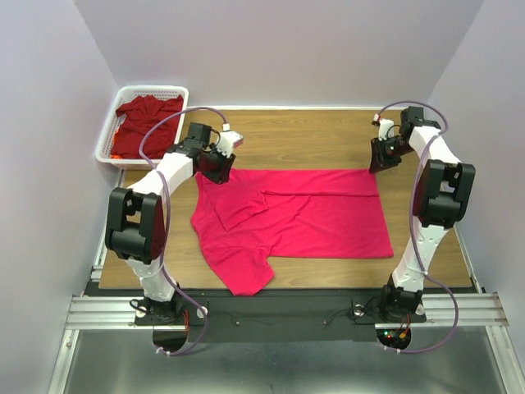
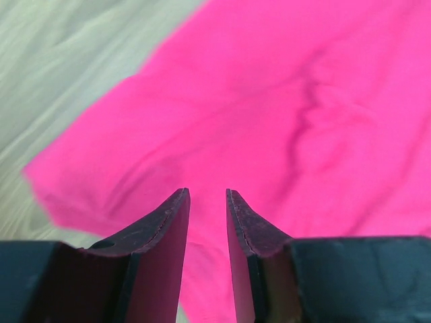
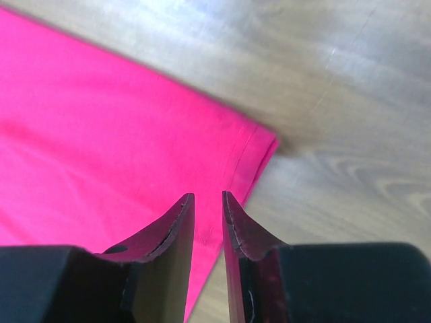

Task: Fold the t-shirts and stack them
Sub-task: Fold the tshirt

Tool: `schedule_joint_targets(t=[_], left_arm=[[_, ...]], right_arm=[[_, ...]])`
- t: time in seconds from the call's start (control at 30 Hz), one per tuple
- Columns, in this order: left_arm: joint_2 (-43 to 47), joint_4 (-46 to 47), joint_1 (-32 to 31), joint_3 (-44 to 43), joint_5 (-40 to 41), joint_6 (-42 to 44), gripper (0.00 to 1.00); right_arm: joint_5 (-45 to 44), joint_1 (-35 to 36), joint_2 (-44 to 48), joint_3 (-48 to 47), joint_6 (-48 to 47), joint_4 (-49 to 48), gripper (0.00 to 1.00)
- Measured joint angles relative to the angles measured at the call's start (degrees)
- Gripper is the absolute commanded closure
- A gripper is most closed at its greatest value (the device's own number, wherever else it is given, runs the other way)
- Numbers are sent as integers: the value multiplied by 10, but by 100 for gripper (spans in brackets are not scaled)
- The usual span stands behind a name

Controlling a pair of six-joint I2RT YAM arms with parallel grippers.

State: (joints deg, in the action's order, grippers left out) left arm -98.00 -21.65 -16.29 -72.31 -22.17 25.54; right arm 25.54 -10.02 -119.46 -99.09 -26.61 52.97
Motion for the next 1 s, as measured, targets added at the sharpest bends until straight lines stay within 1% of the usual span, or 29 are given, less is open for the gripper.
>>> schedule_joint_targets(t=[0.1,0.33,0.37,0.6,0.8,0.93,1.0], left_arm=[[-25,16,26,-9,15,-23,60],[-98,38,52,-9,64,-62,62],[-108,38,56,-9,72,-66,64],[-129,41,88,-24,102,-82,65],[-187,35,93,-107,102,-86,65],[-250,20,92,-202,98,-87,65],[-277,16,93,-247,97,-87,62]], right_arm=[[0,2,-9,-3,15,-16,71],[-20,17,-64,-4,48,-53,74],[-25,18,-64,-4,53,-56,74],[-101,26,-66,-7,83,-84,74],[-132,30,-101,-68,103,-90,73],[-145,30,-140,-131,112,-101,73],[-148,30,-159,-160,115,-108,69]])
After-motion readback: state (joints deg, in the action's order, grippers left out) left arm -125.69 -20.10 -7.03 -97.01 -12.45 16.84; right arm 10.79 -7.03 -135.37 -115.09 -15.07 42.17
